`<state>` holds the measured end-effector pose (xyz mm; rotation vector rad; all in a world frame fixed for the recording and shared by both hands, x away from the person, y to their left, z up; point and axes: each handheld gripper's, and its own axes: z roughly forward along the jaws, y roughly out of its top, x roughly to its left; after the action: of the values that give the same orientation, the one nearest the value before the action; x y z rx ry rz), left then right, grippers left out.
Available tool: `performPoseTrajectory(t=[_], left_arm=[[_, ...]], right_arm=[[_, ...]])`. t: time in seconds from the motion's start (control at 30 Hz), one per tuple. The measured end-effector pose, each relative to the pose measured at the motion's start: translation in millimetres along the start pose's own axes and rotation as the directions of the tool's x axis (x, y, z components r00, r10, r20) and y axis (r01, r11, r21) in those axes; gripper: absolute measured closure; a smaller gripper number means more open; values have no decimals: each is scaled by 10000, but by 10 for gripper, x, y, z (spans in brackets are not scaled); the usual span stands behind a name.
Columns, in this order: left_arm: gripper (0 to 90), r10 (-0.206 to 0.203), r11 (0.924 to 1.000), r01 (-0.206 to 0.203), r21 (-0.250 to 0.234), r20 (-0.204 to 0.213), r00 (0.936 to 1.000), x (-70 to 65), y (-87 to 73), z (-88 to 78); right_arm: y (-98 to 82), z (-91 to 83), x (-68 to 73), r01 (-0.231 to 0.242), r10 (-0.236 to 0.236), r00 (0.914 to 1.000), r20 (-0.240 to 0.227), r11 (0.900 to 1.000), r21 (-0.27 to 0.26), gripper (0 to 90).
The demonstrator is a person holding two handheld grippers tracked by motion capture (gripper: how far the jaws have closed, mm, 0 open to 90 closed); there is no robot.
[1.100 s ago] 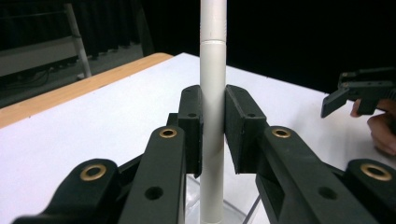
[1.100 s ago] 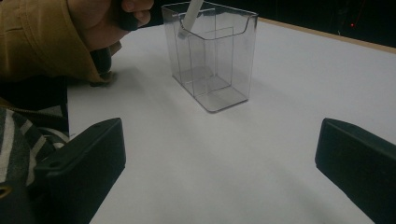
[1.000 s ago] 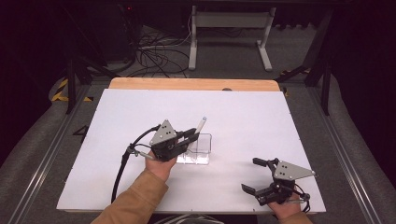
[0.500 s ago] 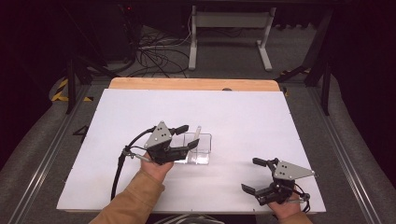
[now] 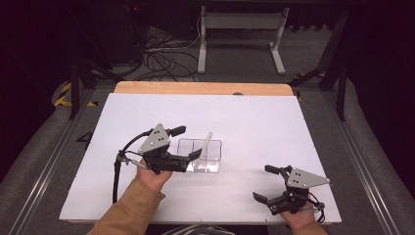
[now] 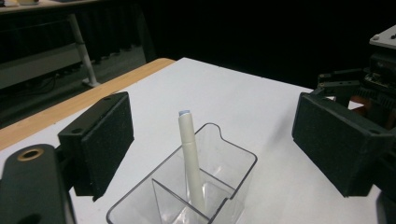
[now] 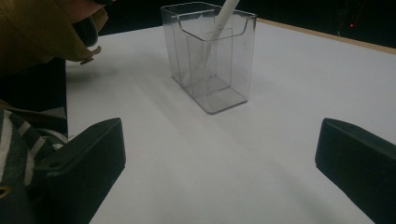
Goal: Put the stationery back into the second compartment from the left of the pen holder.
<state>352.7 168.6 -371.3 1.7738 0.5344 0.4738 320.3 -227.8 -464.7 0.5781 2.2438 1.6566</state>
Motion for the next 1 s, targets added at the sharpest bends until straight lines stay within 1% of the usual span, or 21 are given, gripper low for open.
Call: performPoseTrajectory(t=[0.07, 0.1, 0.23, 0.33, 0.4, 0.5, 0.63, 0.67, 0.8, 1.0], left_arm=[[122, 84, 10000, -84, -15, -48, 10000, 14, 11, -19], [116, -11, 10000, 11, -7, -13, 10000, 12, 14, -30], [102, -73, 10000, 74, 35, -192, 9998, 23, 34, -83], [76, -101, 9999, 102, 26, -167, 9998, 34, 35, -142], [57, -30, 10000, 29, -16, -195, 9998, 37, 34, -188], [38, 141, 9998, -138, 133, -249, 9996, 34, 25, -266], [28, 409, 9988, -395, 304, -474, 9980, 31, -48, -379], [28, 399, 9987, -383, 338, -482, 9980, 35, -74, -410], [25, 87, 9993, -71, 375, -425, 9991, 70, -168, -541], [25, 112, 9983, -85, 576, -466, 9989, 81, -284, -659]], right_arm=[[1, 1, -2, 4, -4, 10000, 11, 10000, -15, 23], [2, 2, -3, 5, -5, 10000, 9, 10000, -13, 23], [2, 8, -4, 18, -18, 10000, 17, 10000, 15, 23], [3, 3, -6, 12, -12, 10000, 18, 10000, -1, 23], [4, 3, -5, 11, -11, 10000, 26, 10000, -3, 23], [5, 2, -4, 36, -36, 10000, 35, 10000, -2, 23], [5, -2, -4, 25, -25, 10000, 49, 10000, -10, 23], [6, -2, -4, 29, -29, 10000, 55, 10000, -11, 23], [7, -3, -3, 28, -28, 10000, 64, 10000, -18, 23], [9, -1, -2, 48, -48, 10000, 68, 10000, -8, 23]])
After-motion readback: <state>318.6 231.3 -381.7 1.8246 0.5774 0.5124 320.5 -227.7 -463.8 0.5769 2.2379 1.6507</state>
